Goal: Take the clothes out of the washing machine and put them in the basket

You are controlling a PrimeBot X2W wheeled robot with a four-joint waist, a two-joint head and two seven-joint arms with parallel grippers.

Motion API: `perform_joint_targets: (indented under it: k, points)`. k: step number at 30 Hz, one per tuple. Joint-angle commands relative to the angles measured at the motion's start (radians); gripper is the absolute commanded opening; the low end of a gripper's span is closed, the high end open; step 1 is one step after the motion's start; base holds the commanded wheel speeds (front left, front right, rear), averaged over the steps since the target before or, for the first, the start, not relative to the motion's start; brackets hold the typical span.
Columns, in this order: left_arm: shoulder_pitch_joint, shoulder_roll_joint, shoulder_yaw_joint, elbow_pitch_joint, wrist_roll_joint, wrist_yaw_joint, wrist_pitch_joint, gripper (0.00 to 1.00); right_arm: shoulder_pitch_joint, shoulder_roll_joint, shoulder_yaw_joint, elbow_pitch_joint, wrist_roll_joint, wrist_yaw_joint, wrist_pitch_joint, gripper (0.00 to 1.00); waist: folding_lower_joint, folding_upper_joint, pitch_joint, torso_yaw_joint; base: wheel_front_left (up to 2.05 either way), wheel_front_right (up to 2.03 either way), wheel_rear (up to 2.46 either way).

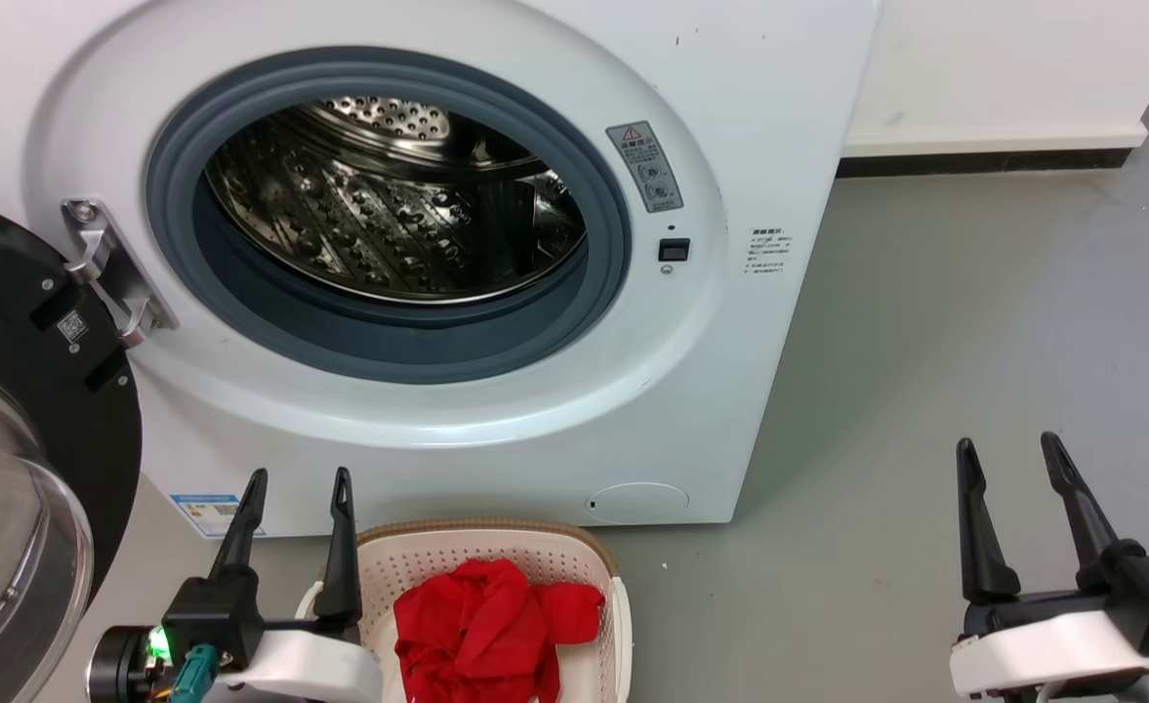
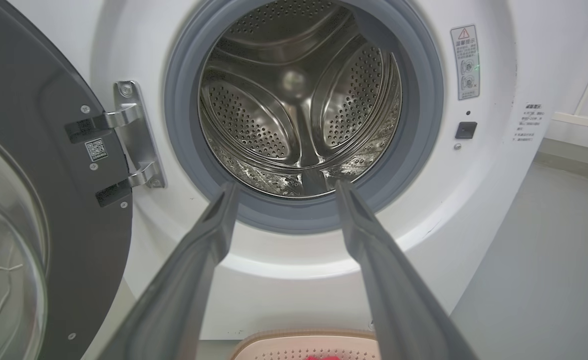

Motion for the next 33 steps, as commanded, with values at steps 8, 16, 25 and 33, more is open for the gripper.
perform_joint_targets:
  k: [8, 16, 25, 33]
  points:
    - [0.051, -0.029, 0.035, -0.013, 0.047, -0.018, -0.003, 1.0, 0.034, 0.001, 0.016, 0.002, 0.0, -0.001, -0.002, 1.0, 0.0002, 0.0, -0.023, -0.008, 0.0, 0.0, 0.0]
    - [0.043, -0.046, 0.054, -0.015, 0.057, -0.027, -0.003, 1.0, 0.026, 0.001, 0.019, 0.004, 0.001, -0.001, -0.002, 1.0, 0.0002, 0.0, -0.021, -0.012, 0.0, 0.0, 0.0]
    - [0.045, -0.054, 0.066, -0.009, 0.053, -0.035, 0.001, 0.0, 0.024, 0.0, 0.018, 0.011, 0.002, 0.0, 0.0, 0.0, 0.0002, 0.0, -0.021, -0.018, 0.0, 0.0, 0.0]
    - [0.028, -0.06, 0.08, 0.039, -0.064, -0.044, 0.043, 0.0, 0.026, -0.005, 0.023, 0.043, 0.129, 0.0, 0.021, 0.0, 0.0003, 0.0, -0.021, -0.016, 0.0, 0.0, 0.0]
